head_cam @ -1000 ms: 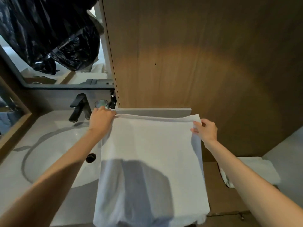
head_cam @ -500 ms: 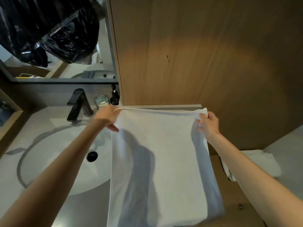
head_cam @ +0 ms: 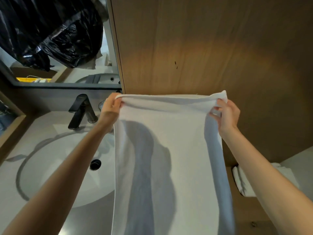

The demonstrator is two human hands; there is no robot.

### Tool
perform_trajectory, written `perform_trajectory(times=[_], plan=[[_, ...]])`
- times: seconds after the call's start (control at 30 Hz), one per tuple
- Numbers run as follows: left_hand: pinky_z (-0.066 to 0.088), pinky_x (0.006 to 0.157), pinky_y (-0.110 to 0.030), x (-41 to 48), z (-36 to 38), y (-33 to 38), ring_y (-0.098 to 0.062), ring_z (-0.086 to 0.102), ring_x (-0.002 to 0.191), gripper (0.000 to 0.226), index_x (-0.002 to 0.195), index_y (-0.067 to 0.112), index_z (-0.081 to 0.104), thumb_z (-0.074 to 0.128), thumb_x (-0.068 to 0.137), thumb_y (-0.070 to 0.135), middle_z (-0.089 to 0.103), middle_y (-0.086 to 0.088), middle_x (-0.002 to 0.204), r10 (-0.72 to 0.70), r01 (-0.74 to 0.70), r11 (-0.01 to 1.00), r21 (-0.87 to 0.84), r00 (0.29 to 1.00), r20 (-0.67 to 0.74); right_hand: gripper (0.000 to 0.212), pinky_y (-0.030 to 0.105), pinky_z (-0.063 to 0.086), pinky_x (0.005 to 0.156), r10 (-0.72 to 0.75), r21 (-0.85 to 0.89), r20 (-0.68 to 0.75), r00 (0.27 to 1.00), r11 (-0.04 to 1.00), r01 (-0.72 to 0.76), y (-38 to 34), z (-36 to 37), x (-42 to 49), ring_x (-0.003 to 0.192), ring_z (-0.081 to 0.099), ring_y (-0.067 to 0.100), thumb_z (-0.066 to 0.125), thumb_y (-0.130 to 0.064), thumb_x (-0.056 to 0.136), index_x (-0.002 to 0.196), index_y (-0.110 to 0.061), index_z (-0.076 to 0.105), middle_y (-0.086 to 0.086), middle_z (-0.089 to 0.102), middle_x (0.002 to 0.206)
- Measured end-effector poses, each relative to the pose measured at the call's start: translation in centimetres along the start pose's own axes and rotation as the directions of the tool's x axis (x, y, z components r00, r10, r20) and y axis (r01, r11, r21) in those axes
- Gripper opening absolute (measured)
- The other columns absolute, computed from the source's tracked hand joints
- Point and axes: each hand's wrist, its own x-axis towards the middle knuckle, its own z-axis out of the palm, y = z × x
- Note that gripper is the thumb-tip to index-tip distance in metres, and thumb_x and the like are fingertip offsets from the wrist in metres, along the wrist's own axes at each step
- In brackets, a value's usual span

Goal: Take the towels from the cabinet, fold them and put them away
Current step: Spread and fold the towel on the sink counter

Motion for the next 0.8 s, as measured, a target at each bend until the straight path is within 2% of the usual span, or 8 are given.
perform_trajectory(times=[0.13, 0.27, 0.33, 0.43, 0.53, 0.63, 0.7, 0.8], plan=[[0.047, 0.089, -0.043, 1.0, 0.1, 1.4, -0.021, 0.053, 0.094, 0.026, 0.087, 0.032, 0.054, 0.038, 0.102, 0.018, 0.055, 0.002, 0.090, 0.028, -0.032, 0.998, -0.051, 0.996, -0.085, 0.019, 0.041, 0.053, 0.089, -0.027, 0.037, 0.013, 1.000, 0.999, 0.026, -1.5, 0.9, 0.8, 0.075, 0.053, 0.011, 0.056, -0.007, 0.091, 0.075, -0.016, 0.059, -0.002, 0.054, 0.075], [0.049, 0.092, -0.043, -1.2, 0.2, 0.2, -0.020, 0.057, 0.097, 0.025, 0.091, 0.033, 0.059, 0.044, 0.099, 0.015, 0.060, 0.005, 0.094, 0.085, -0.083, 0.996, 0.026, 0.994, -0.070, 0.020, 0.035, 0.051, 0.090, 0.016, 0.015, 0.012, 1.000, 1.000, -0.016, 0.3, -0.2, 0.4, 0.087, 0.053, 0.015, 0.052, -0.010, 0.094, 0.077, -0.019, 0.059, -0.004, 0.054, 0.079], [0.048, 0.088, -0.035, -2.9, 0.3, -0.8, -0.019, 0.058, 0.098, 0.021, 0.097, 0.026, 0.062, 0.046, 0.098, 0.011, 0.061, 0.006, 0.097, 0.125, -0.120, 0.988, 0.101, 0.991, -0.047, 0.015, 0.036, 0.051, 0.093, 0.060, 0.000, -0.008, 0.998, 0.998, -0.060, 2.1, -1.6, 0.1, 0.090, 0.054, 0.014, 0.053, -0.011, 0.094, 0.082, -0.017, 0.061, -0.003, 0.056, 0.083], [0.043, 0.077, -0.008, -6.4, 0.6, -2.9, -0.004, 0.057, 0.091, 0.017, 0.105, 0.018, 0.063, 0.051, 0.098, 0.009, 0.060, 0.004, 0.097, 0.180, -0.181, 0.961, 0.210, 0.983, 0.024, 0.008, 0.033, 0.052, 0.092, 0.112, -0.041, -0.016, 0.994, 0.993, -0.113, 5.0, -3.8, -0.4, 0.091, 0.057, 0.013, 0.052, -0.012, 0.095, 0.097, -0.009, 0.060, -0.002, 0.057, 0.089], [0.040, 0.073, -0.004, -9.9, 1.0, -5.7, -0.015, 0.058, 0.094, 0.016, 0.104, 0.018, 0.065, 0.056, 0.095, 0.009, 0.065, -0.004, 0.103, 0.092, -0.092, 0.965, 0.247, 0.996, 0.010, 0.016, 0.034, 0.050, 0.089, 0.174, -0.079, 0.022, 0.984, 0.982, -0.172, 8.1, -6.2, -1.3, 0.086, 0.054, 0.015, 0.047, -0.007, 0.095, 0.082, -0.011, 0.056, 0.001, 0.055, 0.082], [0.043, 0.081, -0.017, -12.9, 1.2, -7.4, -0.017, 0.059, 0.097, 0.021, 0.098, 0.021, 0.068, 0.059, 0.092, 0.004, 0.066, 0.000, 0.102, 0.019, -0.023, 0.963, 0.268, 1.000, 0.018, 0.019, 0.028, 0.053, 0.082, 0.236, -0.105, 0.051, 0.971, 0.968, -0.229, 10.6, -8.2, -2.4, 0.086, 0.051, 0.015, 0.042, -0.001, 0.091, 0.076, -0.008, 0.051, 0.007, 0.052, 0.084], [0.044, 0.085, -0.018, -14.8, 1.5, -7.9, -0.012, 0.060, 0.097, 0.034, 0.089, 0.028, 0.071, 0.056, 0.088, -0.004, 0.066, 0.002, 0.103, -0.096, 0.086, 0.966, 0.243, 0.995, 0.026, 0.023, 0.024, 0.053, 0.072, 0.278, -0.161, 0.053, 0.959, 0.950, -0.266, 12.2, -9.5, -3.0, 0.079, 0.050, 0.012, 0.040, 0.001, 0.090, 0.070, -0.008, 0.049, 0.006, 0.050, 0.078], [0.049, 0.088, -0.027, -17.3, 1.6, -8.6, -0.014, 0.063, 0.094, 0.047, 0.071, 0.038, 0.075, 0.055, 0.080, -0.004, 0.068, -0.002, 0.102, -0.291, 0.266, 0.941, 0.210, 0.952, 0.096, 0.027, 0.036, 0.047, 0.075, 0.306, -0.412, 0.066, 0.950, 0.875, -0.253, 14.2, -11.5, -3.7, 0.079, 0.052, 0.021, 0.046, -0.017, 0.080, 0.054, -0.021, 0.052, 0.003, 0.054, 0.071]])
